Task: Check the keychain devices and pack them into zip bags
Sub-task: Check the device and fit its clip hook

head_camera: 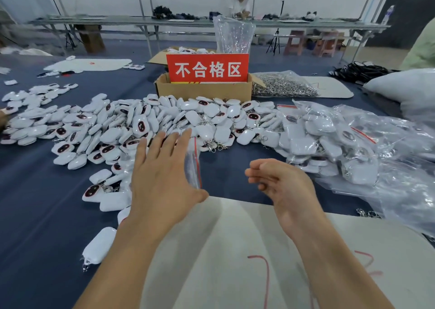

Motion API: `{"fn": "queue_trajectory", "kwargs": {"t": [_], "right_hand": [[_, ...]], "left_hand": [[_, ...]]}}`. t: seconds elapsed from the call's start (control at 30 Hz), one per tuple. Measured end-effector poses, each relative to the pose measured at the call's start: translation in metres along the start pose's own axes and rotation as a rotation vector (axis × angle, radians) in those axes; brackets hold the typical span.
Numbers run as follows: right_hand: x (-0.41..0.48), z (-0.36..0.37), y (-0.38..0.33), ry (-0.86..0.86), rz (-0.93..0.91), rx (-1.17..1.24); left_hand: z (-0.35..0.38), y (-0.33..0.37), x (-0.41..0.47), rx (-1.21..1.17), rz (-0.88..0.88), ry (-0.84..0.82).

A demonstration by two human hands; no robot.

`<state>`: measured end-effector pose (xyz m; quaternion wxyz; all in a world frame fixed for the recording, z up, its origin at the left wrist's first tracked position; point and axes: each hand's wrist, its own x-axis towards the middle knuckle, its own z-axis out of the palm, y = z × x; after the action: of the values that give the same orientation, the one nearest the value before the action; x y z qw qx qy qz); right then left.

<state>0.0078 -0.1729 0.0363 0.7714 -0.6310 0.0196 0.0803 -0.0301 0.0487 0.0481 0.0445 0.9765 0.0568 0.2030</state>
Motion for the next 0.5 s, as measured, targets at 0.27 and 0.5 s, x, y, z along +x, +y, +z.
{"fn": "queue_trajectory", "kwargs": {"t": [0.27,0.5], "right_hand": [[0.068,0.033,0.009,0.097,-0.356,-0.667],[0.153,0.109,-0.023,-0.264,-0.423,-1.330]], "left_hand": [[0.019,0.084,-0.036,-0.584,0.260,0.244],[0.044,0.076,-0.027,-0.476,0.131,-0.139]]}}
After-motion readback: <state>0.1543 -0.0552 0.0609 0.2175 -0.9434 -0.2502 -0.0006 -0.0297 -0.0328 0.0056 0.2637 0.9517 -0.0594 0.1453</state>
